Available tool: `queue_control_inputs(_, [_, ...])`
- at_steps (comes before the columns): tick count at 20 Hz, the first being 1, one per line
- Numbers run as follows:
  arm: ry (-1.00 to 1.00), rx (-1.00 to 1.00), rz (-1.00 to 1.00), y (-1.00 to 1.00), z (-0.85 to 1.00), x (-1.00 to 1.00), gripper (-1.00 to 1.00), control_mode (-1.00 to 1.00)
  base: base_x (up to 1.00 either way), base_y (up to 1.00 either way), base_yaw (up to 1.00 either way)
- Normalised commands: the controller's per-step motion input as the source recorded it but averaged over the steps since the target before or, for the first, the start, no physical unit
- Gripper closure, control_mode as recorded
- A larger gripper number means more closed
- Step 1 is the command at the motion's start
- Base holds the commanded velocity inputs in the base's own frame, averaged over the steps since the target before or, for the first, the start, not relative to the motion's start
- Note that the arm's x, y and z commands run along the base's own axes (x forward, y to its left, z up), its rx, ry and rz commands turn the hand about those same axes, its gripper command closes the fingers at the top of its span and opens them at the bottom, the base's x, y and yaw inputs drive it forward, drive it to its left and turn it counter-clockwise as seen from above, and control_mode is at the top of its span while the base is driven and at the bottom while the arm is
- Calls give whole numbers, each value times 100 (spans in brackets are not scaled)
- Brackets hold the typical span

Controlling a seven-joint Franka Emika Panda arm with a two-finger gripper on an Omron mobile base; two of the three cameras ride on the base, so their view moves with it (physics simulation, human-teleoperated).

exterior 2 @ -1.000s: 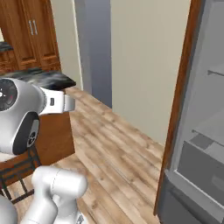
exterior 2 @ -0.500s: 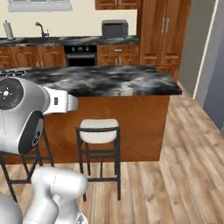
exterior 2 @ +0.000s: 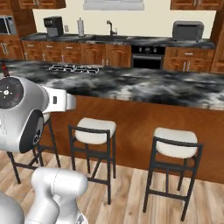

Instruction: Place the condiment bottle and ketchup from the counter to the top shelf of the fridge. If the existing items in the fridge are on the top shelf, move them to other shelves.

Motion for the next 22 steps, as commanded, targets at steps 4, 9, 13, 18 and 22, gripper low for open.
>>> queue_control_inputs(4, [0, 0, 0, 0, 0, 0, -100, 100, 34, 100, 15])
queue_control_inputs(9, [0, 0, 0, 0, 0, 0, -100, 100, 46, 100, 8])
queue_control_inputs(13, [0, 0, 0, 0, 0, 0, -100, 100, 73, 100, 1])
queue_control_inputs(18, [0, 0, 0, 0, 0, 0, -100, 100, 100, 100, 0])
queue_control_inputs(22, [0, 0, 0, 0, 0, 0, -100, 100, 100, 100, 0])
